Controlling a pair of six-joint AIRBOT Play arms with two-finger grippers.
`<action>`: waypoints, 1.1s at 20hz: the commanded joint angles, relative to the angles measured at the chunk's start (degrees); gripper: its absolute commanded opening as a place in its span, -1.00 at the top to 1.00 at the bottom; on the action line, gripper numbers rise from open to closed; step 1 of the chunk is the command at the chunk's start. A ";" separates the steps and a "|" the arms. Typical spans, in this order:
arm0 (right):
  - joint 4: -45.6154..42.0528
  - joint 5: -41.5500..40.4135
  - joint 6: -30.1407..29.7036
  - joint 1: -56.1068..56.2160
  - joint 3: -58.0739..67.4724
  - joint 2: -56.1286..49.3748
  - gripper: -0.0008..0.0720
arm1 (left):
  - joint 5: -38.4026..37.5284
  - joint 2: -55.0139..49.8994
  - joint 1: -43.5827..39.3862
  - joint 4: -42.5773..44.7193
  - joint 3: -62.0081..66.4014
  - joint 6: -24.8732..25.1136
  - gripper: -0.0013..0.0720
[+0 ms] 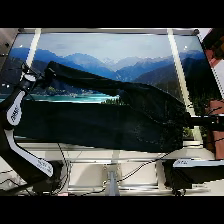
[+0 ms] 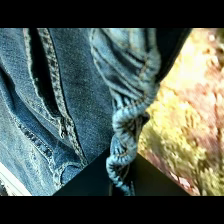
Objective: Fold the clothes and pants, and hang the long-sleeved shirts on hangers.
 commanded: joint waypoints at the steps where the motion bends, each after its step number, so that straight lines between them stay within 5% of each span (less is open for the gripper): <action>1: -0.02 -1.70 0.04 0.04 0.00 -0.02 0.88 | 1.03 -1.09 -1.18 0.28 -0.07 -0.15 -0.13; 3: 0.00 -1.68 0.07 0.04 0.00 -0.02 0.88 | 1.97 -1.57 -1.84 0.48 -0.07 -0.13 0.50; 6: -0.02 -1.68 0.07 0.04 0.00 -0.02 0.88 | 2.51 -2.03 -2.08 0.44 -0.07 -0.15 0.89; 11: 0.04 -1.62 0.07 0.04 0.00 -0.02 0.88 | 3.58 -0.17 -2.05 0.46 -0.04 0.98 0.92; 16: 0.15 -1.53 0.13 0.04 0.00 0.09 0.88 | 2.71 8.00 -1.97 0.59 -0.04 11.52 0.93; 22: 0.31 1.11 0.37 0.04 0.00 0.09 0.88 | -9.46 21.03 -1.31 11.47 -0.04 11.13 0.94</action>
